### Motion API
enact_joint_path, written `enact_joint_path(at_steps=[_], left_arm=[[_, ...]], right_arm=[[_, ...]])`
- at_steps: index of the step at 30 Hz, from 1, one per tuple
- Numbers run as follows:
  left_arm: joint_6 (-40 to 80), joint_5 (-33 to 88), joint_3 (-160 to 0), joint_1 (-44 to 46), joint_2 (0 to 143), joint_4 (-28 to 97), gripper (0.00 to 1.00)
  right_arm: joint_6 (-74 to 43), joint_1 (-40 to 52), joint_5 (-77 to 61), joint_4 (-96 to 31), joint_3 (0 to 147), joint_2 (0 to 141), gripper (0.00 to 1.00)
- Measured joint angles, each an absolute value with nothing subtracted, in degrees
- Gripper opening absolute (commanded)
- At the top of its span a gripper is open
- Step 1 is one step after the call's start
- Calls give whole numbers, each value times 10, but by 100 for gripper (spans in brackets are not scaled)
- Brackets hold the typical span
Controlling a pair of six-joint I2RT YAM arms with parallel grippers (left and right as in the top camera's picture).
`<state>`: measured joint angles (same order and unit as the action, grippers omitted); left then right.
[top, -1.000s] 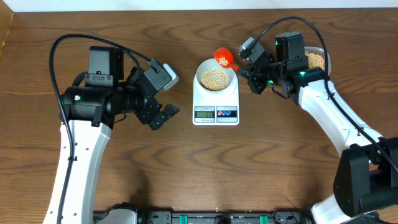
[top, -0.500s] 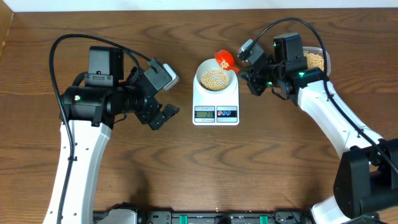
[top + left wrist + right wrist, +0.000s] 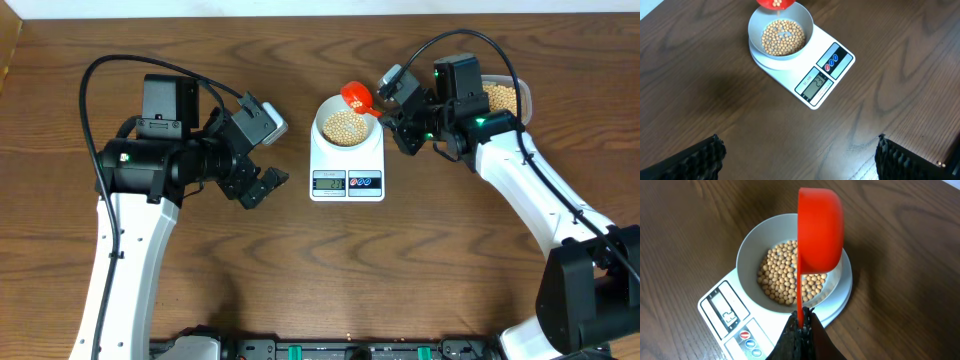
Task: Scoop item into bowl and weigh 50g on scale
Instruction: 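Hold the scoop over the bowl, shaking out remaining soybeans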
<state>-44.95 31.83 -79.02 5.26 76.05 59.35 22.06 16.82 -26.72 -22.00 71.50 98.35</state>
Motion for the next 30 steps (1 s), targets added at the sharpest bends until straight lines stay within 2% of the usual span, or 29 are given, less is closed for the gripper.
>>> enact_joint_path(at_steps=[21,30], left_arm=[[-450,318,-790,53,761,594,98],[-450,318,-790,53,761,594,98]], right_arm=[[245,199,-215,-225,715,967,1],[271,213,-140,-224,715,967,1]])
